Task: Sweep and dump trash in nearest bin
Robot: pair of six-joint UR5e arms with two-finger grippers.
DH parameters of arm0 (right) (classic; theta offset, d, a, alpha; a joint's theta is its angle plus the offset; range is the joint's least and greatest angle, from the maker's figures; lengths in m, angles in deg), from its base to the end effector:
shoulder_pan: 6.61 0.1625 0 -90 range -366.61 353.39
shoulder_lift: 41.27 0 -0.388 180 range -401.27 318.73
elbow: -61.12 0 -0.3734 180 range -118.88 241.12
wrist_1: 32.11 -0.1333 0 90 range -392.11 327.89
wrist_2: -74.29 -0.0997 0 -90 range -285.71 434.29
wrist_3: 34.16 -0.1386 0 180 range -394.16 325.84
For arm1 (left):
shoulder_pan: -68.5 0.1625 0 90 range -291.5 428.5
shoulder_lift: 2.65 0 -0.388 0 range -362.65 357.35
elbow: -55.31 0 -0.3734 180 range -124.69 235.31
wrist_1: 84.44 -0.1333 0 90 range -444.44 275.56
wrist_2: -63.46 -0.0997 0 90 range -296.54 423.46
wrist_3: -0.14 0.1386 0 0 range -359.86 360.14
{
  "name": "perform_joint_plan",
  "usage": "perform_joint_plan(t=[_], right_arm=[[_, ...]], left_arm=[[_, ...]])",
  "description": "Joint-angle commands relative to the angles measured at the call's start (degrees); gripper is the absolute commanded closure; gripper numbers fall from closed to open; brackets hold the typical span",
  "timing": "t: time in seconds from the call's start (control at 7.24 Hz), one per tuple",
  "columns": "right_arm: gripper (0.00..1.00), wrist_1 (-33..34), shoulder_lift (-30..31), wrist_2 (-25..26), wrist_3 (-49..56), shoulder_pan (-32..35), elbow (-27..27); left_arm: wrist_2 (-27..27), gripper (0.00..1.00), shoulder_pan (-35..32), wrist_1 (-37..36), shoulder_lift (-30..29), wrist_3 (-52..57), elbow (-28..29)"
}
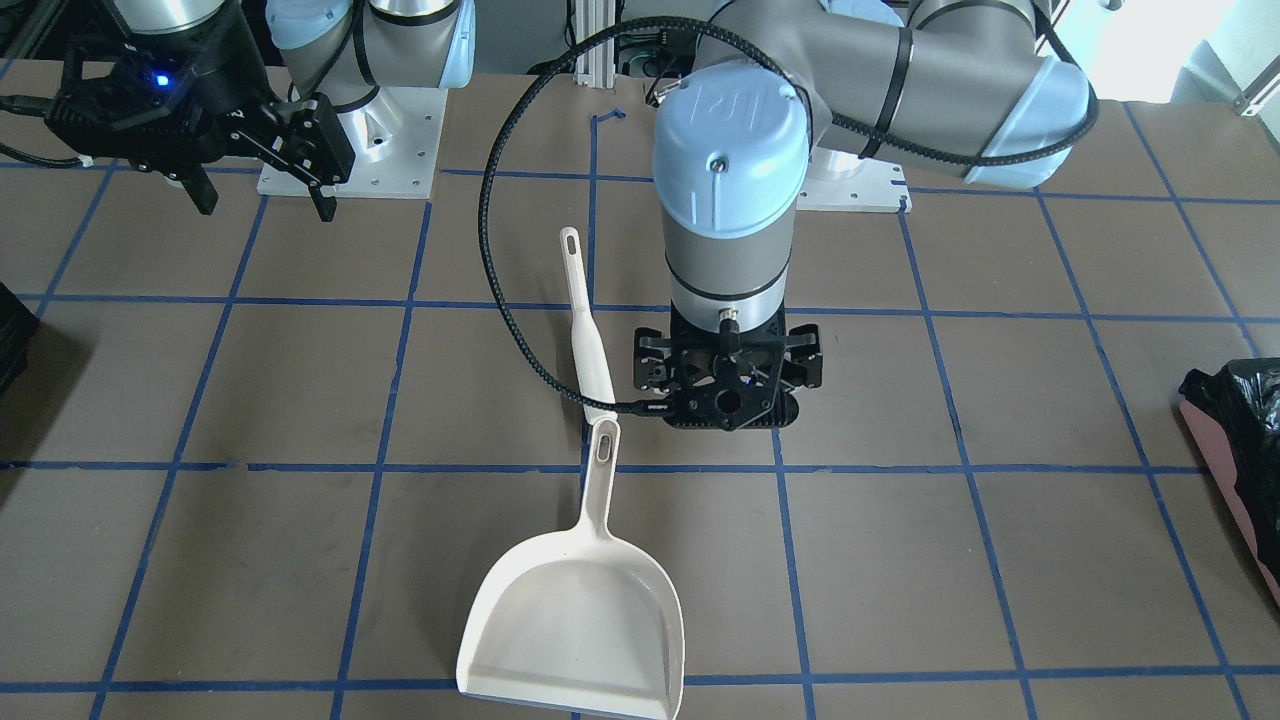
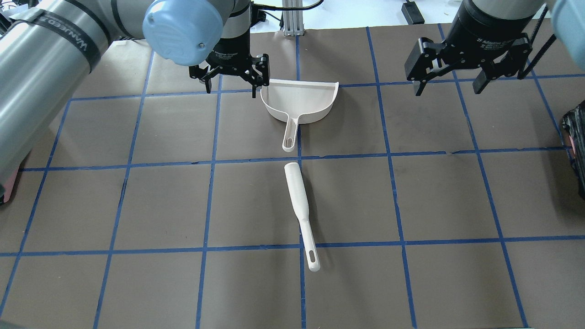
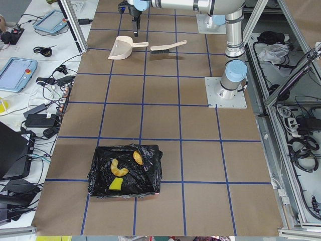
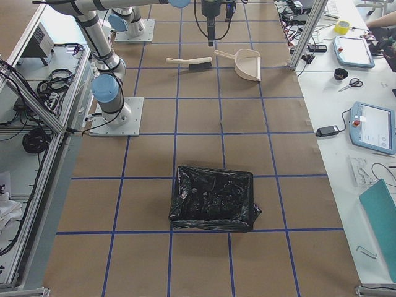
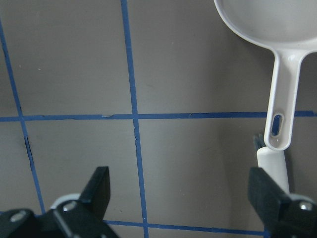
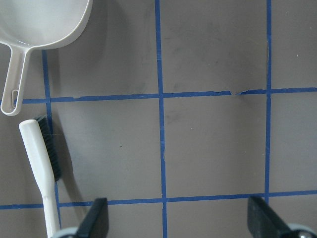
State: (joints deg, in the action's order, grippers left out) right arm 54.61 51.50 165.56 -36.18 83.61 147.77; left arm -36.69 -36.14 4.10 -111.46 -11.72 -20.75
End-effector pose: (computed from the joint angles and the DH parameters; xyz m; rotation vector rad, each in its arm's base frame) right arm 0.1320 -0.4585 0.4564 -0.0499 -3.1190 0.0780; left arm -0.2541 -0.5419 0.3560 0.0795 2.9544 0.0255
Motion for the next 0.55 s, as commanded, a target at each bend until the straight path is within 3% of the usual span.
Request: perform_joint_plan(t=[0.0, 0.41], right_arm=[[0.0, -0.06, -0.05, 0.14, 0.0, -0.04, 0.02], [0.0, -0.15, -0.05, 0.14, 0.0, -0.04, 0.11]], left_arm=[[-0.41, 0.0, 0.05, 0.32, 6.57, 0.0, -5.48], [-0.32, 0.0, 1.53, 2.68, 12.91, 3.05, -7.61]])
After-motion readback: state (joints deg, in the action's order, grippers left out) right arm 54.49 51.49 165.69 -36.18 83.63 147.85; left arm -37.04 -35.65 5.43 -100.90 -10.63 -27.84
